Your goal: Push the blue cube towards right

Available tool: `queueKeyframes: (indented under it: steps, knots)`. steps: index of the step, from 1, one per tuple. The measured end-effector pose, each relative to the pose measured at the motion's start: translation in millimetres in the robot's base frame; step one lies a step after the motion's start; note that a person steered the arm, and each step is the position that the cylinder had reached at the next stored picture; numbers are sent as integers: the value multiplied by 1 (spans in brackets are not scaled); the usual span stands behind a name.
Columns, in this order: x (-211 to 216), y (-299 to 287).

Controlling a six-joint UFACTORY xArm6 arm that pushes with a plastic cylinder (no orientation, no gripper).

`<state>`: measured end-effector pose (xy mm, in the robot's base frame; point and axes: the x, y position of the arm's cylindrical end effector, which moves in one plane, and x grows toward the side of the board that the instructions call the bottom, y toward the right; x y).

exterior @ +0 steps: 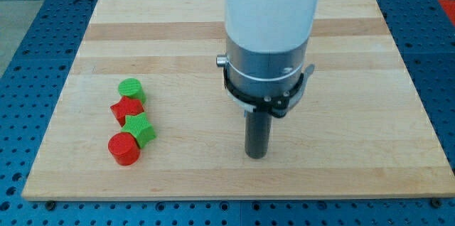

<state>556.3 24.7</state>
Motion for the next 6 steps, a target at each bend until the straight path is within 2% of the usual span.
queueKeyframes:
  steps: [2, 3, 5, 6]
  knots:
    - [-36, -44]
    - [-55, -32]
    - [-62, 53]
    - [-63, 73]
